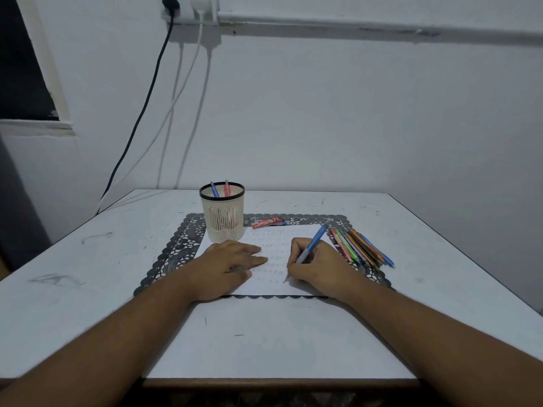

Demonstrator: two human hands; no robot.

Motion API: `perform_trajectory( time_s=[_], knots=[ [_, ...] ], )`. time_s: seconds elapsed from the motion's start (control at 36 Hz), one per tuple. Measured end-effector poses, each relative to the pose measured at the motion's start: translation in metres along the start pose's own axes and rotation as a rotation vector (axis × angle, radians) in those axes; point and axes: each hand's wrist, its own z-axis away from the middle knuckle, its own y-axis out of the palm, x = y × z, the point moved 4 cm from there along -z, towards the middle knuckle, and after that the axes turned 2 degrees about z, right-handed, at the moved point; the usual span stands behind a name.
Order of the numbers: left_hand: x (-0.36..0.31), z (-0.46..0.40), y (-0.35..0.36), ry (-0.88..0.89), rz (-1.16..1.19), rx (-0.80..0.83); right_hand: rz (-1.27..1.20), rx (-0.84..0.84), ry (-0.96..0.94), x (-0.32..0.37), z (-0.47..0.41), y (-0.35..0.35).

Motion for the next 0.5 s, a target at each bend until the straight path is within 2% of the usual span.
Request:
perform_trajectory(
  time_s=[0.08,0.5],
  knots=[
    [0.0008,0.0002,0.0002,0.003,-0.002,-0.007,-0.008,-0.039,0.012,-0.0016,-0.0011,-0.0041],
    [0.0046,-0.0004,0.0009,0.004,0.008,-0.016,0.026,-0.018,0.017,-0.002,-0.0008,-0.0014]
  ],
)
